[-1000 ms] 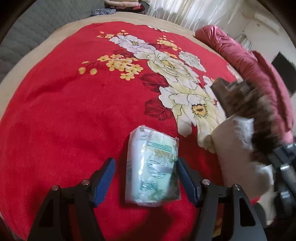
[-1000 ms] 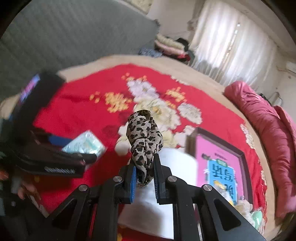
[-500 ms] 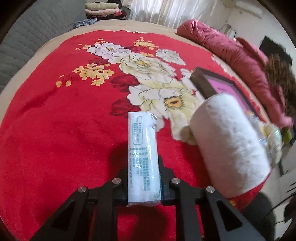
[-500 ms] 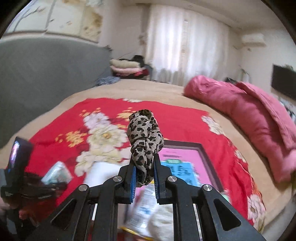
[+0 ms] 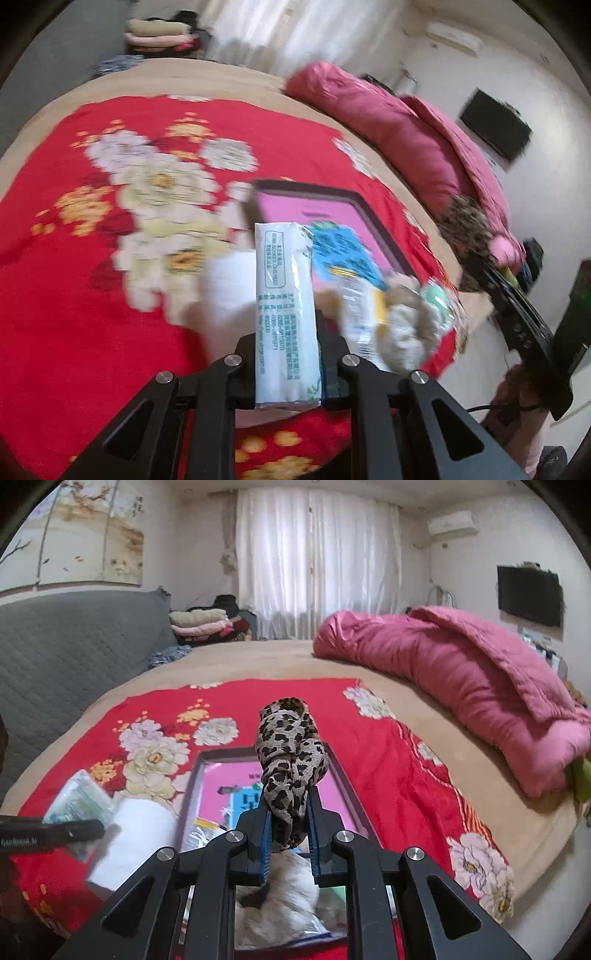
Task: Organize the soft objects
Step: 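Carry the leopard cloth and tissue pack over the tray with both grippers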
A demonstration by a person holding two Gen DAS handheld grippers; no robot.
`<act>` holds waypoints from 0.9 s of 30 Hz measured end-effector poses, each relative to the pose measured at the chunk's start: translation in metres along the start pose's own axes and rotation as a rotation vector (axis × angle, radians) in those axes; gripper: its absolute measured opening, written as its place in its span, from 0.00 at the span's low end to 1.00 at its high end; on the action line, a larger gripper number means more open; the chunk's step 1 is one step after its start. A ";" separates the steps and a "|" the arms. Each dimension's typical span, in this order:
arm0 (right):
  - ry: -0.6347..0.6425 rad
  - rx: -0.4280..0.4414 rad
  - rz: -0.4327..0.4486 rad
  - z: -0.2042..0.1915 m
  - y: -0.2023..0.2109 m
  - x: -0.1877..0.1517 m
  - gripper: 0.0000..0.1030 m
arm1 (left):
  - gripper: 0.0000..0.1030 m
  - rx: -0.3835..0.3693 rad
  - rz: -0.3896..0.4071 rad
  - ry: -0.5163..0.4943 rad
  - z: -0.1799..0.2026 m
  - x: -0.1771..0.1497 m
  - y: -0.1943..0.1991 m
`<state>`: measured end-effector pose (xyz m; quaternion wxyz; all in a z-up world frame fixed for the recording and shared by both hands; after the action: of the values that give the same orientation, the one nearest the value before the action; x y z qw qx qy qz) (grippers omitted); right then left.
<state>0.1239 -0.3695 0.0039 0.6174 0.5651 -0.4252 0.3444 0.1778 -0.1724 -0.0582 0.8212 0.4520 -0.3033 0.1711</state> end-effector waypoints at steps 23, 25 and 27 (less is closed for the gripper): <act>0.050 0.083 -0.142 0.001 -0.026 -0.051 0.52 | 0.19 -0.095 -0.176 -0.065 0.089 -0.029 -0.079; 0.018 0.101 -0.132 0.002 -0.025 -0.050 0.57 | 0.19 -0.090 -0.177 -0.069 0.088 -0.028 -0.080; -0.028 0.115 -0.117 0.005 -0.024 -0.047 0.64 | 0.20 -0.089 -0.178 -0.062 0.087 -0.027 -0.081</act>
<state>0.1262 -0.3750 -0.0485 0.5969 0.6284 -0.3795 0.3237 0.1723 -0.2892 -0.0919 0.8427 0.4454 -0.2943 0.0699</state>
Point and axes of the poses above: each gripper's, at about its wrist camera, not at the fingertips, and y roughly against the way its jaws point, z to its right, x to its top, the point moved 9 cm from there along -y, roughly the way its jaws point, and after that the axes turned 8 degrees about z, right-handed, at the moved point
